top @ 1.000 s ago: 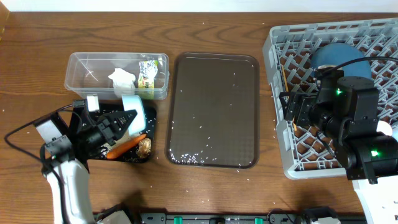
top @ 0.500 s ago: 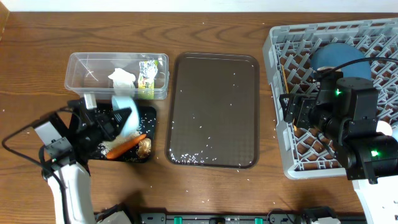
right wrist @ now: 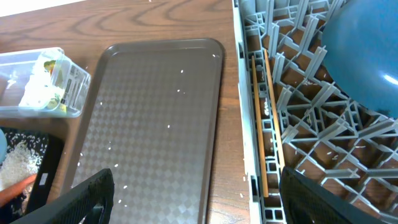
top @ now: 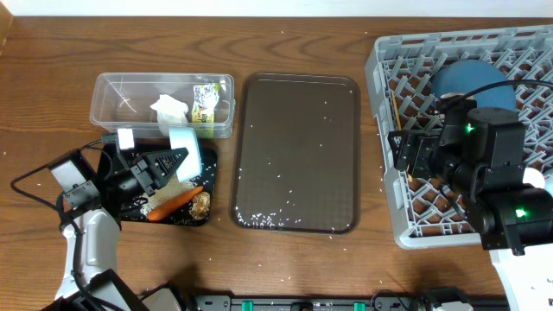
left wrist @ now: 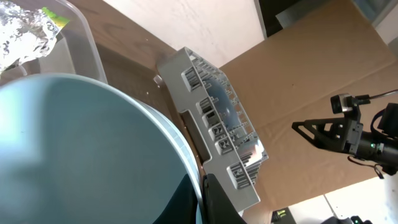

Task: Sort waste into correct bins and load items into the dishwasher rack
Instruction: 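Tilt the bowl with the left gripper to dump rice onto the black tray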

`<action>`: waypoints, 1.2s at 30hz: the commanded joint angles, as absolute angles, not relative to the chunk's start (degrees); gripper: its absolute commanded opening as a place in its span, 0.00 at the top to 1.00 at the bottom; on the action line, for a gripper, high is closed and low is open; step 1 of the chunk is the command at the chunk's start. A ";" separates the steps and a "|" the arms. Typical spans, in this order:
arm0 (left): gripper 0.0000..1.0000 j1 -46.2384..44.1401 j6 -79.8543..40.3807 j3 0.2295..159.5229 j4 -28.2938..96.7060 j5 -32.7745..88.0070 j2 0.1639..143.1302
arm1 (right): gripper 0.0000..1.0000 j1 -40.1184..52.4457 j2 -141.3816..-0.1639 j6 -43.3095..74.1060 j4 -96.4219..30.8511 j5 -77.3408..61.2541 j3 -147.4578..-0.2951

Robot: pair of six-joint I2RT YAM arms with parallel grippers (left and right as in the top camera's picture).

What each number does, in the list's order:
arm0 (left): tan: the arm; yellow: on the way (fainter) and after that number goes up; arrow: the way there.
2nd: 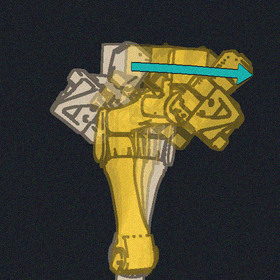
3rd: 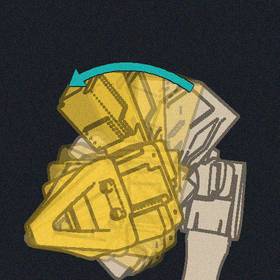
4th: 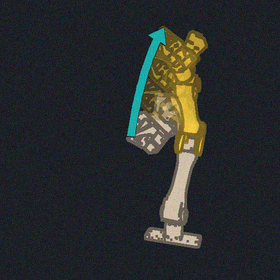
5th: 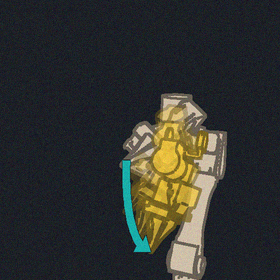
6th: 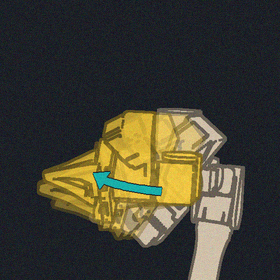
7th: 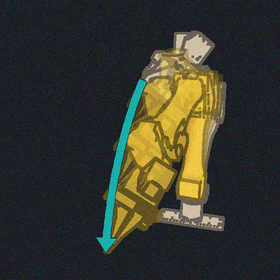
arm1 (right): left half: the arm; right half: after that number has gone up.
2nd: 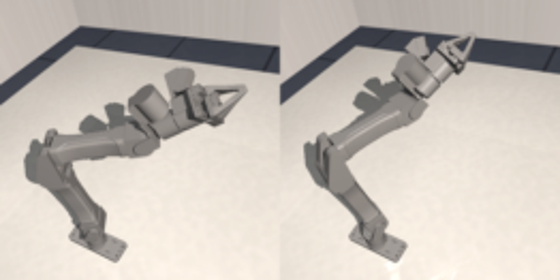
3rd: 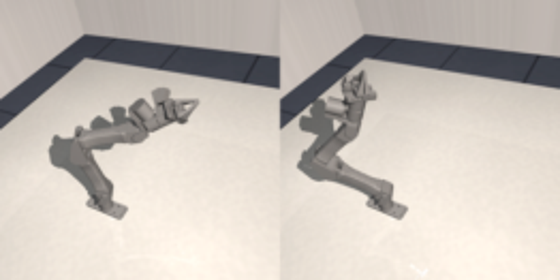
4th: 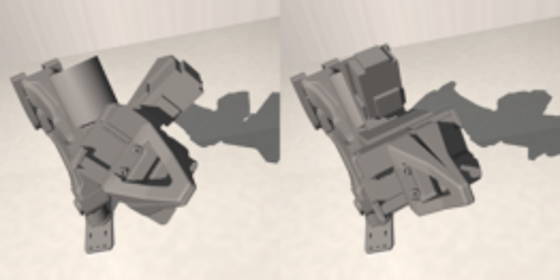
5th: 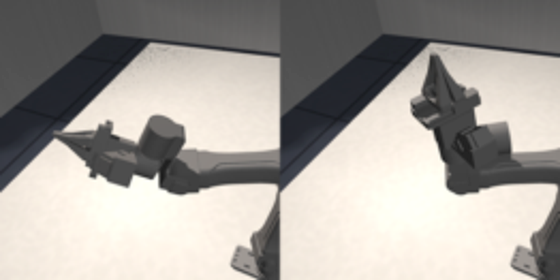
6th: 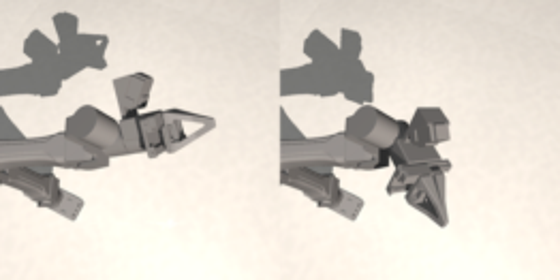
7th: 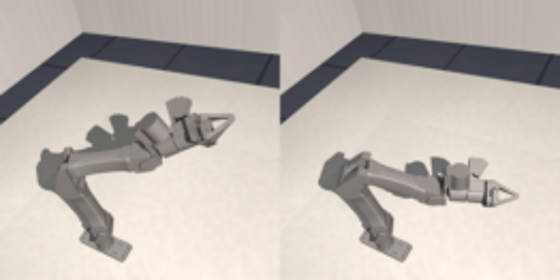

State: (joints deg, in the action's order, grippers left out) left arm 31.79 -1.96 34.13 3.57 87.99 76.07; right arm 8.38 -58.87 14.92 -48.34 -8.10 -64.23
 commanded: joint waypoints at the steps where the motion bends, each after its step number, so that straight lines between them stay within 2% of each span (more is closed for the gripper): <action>1: 0.94 32.08 -1.02 34.37 3.38 89.56 76.14 | 0.20 8.16 -58.89 15.66 -48.14 -7.90 -64.45; 5: 0.94 32.08 0.86 34.39 3.31 89.52 76.09 | 0.20 8.16 -58.89 15.64 -48.42 -7.88 -64.45; 8: 0.94 32.08 -6.28 34.37 5.39 77.10 76.07 | 0.20 8.16 -58.94 15.64 -48.27 -7.88 -64.45; 9: 0.94 32.03 -5.87 34.35 5.13 77.38 76.09 | 0.20 8.16 -58.94 15.64 -48.25 -7.90 -64.45; 11: 0.94 32.12 1.15 34.35 3.31 85.34 76.07 | 0.20 8.16 -58.94 15.62 -48.56 -7.86 -64.45; 13: 0.94 32.21 1.93 34.35 2.90 85.38 76.09 | 0.20 8.16 -58.94 15.62 -48.66 -7.73 -64.45; 15: 0.94 32.47 -5.74 34.35 4.51 77.21 76.07 | 0.20 8.16 -58.94 15.64 -48.40 -7.70 -64.45; 17: 0.94 32.45 -5.04 34.33 3.90 79.92 76.09 | 0.20 8.16 -58.94 15.66 -48.16 -7.75 -64.45; 19: 0.93 32.49 0.78 34.33 1.78 87.85 76.07 | 0.20 8.16 -58.94 15.64 -48.25 -7.73 -64.45; 24: 0.94 32.77 1.08 34.33 1.41 90.13 76.07 | 0.20 8.16 -58.94 15.64 -48.01 -7.73 -64.45; 25: 0.94 32.82 0.80 34.33 1.45 88.90 76.09 | 0.20 8.16 -58.94 15.64 -48.05 -7.73 -64.45; 28: 0.94 33.26 -9.52 34.33 4.49 74.63 75.92 | 0.20 8.16 -58.94 15.64 -48.21 -7.70 -64.45; 31: 0.94 32.67 -0.10 34.28 1.37 89.54 75.99 | 0.20 8.16 -58.94 15.64 -48.23 -7.70 -64.45; 32: 0.94 32.71 -0.34 34.30 1.17 89.82 75.99 | 0.20 8.16 -58.94 15.64 -48.29 -7.70 -64.45; 34: 0.94 33.10 -2.28 34.28 1.83 85.21 75.99 | 0.20 8.16 -58.94 15.64 -48.23 -7.70 -64.45; 36: 0.94 33.34 -9.87 34.28 4.62 73.91 75.94 | 0.20 8.16 -58.94 15.66 -47.75 -7.73 -64.45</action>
